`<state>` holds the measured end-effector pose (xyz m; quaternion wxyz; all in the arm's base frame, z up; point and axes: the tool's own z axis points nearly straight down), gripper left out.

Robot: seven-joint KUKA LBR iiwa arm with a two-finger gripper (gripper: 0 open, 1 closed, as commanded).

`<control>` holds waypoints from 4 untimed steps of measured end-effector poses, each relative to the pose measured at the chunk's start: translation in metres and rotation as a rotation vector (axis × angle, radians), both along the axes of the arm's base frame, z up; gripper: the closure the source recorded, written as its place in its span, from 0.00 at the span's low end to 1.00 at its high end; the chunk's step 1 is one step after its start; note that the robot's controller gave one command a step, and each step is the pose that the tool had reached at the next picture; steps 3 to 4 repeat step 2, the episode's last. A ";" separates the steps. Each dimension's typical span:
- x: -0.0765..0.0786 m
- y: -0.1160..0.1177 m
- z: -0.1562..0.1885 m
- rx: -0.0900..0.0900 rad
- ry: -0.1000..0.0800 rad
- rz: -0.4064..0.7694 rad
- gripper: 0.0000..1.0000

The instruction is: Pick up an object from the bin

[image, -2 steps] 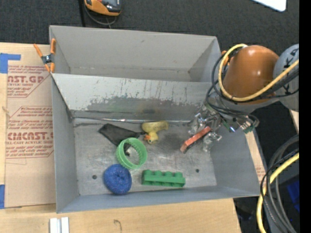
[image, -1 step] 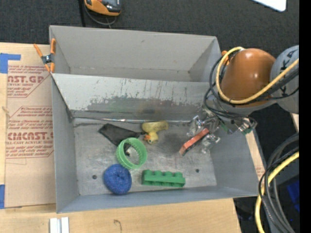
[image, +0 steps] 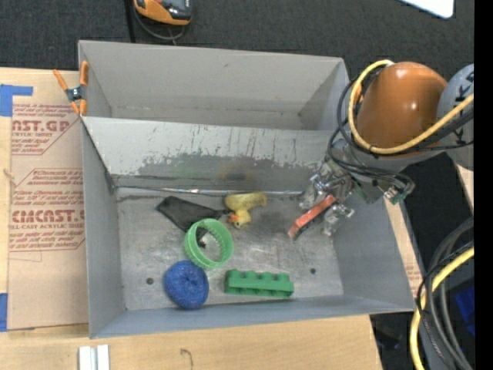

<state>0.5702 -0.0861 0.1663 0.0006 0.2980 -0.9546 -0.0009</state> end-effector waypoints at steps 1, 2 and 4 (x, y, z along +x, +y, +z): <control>0.002 0.001 0.024 -0.001 -0.006 0.002 1.00; 0.002 0.002 0.027 -0.001 -0.007 0.003 1.00; 0.002 0.002 0.027 -0.001 -0.007 0.003 1.00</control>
Offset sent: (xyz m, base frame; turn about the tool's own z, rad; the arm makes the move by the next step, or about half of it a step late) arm 0.0022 0.0064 0.0121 -0.0324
